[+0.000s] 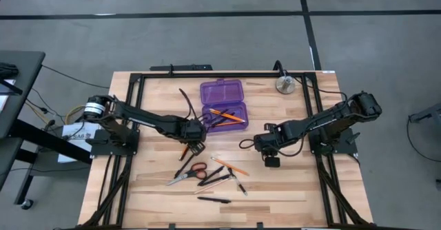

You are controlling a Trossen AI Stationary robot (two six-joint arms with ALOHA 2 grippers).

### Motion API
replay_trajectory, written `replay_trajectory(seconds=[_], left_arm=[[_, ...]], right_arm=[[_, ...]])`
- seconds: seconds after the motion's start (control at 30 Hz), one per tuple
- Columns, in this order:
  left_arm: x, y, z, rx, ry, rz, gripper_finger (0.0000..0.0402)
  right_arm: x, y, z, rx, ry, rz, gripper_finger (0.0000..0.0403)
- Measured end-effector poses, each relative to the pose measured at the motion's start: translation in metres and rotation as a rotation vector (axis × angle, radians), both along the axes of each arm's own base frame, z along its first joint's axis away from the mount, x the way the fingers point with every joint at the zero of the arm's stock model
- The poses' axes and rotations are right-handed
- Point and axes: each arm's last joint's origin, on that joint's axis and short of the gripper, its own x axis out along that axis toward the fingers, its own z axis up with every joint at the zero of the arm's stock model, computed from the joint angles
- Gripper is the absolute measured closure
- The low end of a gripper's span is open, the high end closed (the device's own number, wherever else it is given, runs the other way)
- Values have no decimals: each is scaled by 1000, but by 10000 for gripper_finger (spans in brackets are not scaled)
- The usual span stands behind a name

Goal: Pick & place school supplies into a supply box
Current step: Put the black pen into the purple supply box

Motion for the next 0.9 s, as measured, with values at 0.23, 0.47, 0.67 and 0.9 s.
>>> replay_trajectory(seconds=[0.23,0.47,0.67,0.9], left_arm=[[3,0,-15,-1,54,-22,264],[5,0,-18,7,58,-30,265],[5,0,-18,10,60,-30,265],[2,0,-21,19,89,-32,265]], right_arm=[[-1,0,0,-1,7,-1,327],[-1,0,0,0,11,-9,327],[-1,0,0,0,11,-9,327],[-1,0,0,0,11,-9,327]])
